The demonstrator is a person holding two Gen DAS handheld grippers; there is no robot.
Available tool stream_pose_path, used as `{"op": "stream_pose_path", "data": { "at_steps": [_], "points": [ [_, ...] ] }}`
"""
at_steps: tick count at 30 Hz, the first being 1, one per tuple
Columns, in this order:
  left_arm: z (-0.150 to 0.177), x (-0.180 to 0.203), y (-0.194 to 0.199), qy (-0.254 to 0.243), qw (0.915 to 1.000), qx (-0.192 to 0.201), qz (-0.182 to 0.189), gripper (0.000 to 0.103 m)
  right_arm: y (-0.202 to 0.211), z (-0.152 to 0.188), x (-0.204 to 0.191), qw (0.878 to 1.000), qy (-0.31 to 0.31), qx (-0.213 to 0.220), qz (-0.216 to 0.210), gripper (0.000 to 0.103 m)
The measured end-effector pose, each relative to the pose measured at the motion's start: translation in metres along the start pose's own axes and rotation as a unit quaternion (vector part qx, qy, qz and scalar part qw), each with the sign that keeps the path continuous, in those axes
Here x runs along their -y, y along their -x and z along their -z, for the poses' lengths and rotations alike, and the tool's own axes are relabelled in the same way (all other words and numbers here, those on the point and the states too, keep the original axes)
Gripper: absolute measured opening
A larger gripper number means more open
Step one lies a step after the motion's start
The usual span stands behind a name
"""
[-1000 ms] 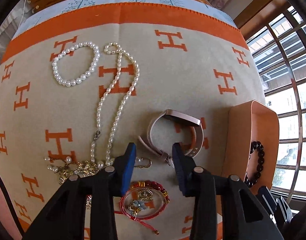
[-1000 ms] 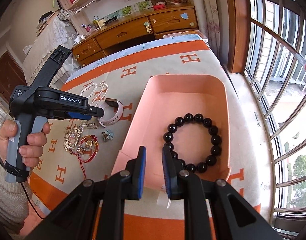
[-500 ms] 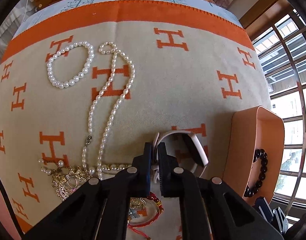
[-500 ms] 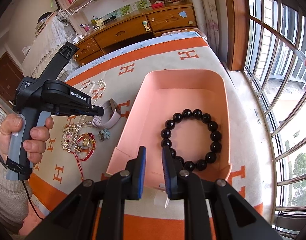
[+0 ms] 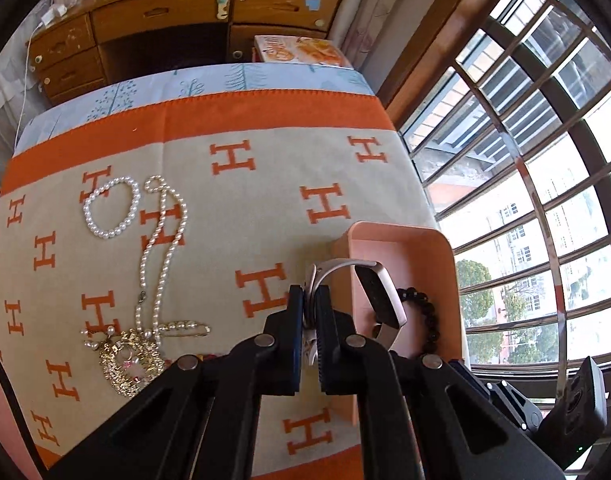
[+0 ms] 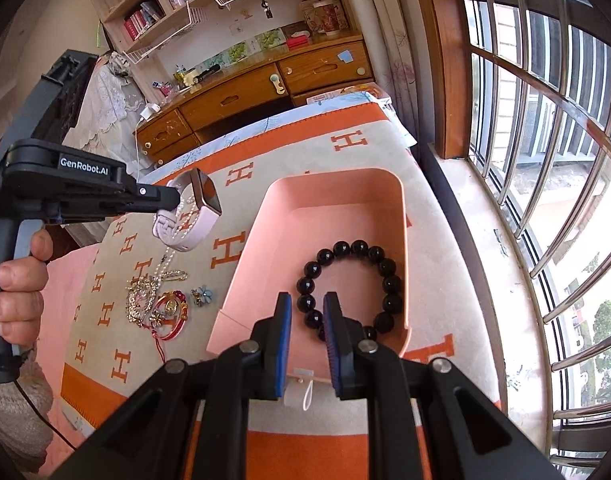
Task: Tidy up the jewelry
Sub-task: 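Carry the watch into the pink box and open the left gripper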
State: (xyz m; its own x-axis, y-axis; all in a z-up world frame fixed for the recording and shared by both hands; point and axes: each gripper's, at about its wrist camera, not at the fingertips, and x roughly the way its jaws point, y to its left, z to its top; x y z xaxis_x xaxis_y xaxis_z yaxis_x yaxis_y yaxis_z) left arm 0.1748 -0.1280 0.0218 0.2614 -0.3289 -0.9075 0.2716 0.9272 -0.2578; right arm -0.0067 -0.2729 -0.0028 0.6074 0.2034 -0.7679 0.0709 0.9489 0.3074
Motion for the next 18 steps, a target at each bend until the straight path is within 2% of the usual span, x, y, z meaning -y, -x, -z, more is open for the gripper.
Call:
{"op": "stream_pose_path", "data": {
  "at_steps": [7, 12, 14, 16, 18],
  "points": [
    [0.005, 0.044, -0.036, -0.030, 0.9990, -0.025, 0.021, 0.004, 0.004, 0.012, 0.007, 1.000, -0.010, 0.000, 0.010, 0.016],
    [0.007, 0.059, -0.064, -0.043, 0.9984, -0.034, 0.010, 0.006, 0.009, 0.014, 0.014, 1.000, -0.019, 0.004, 0.012, 0.016],
    [0.009, 0.062, -0.067, -0.052, 0.9982, -0.031, 0.001, 0.014, 0.011, 0.014, 0.016, 1.000, -0.019, 0.007, 0.011, 0.016],
    [0.012, 0.064, -0.066, -0.058, 0.9979, -0.027, -0.007, 0.047, 0.011, 0.014, 0.015, 1.000, -0.017, 0.010, 0.011, 0.016],
    [0.017, 0.063, -0.056, -0.061, 0.9981, -0.005, -0.007, 0.065, 0.011, 0.015, 0.014, 1.000, -0.014, 0.010, 0.011, 0.016]
  ]
}}
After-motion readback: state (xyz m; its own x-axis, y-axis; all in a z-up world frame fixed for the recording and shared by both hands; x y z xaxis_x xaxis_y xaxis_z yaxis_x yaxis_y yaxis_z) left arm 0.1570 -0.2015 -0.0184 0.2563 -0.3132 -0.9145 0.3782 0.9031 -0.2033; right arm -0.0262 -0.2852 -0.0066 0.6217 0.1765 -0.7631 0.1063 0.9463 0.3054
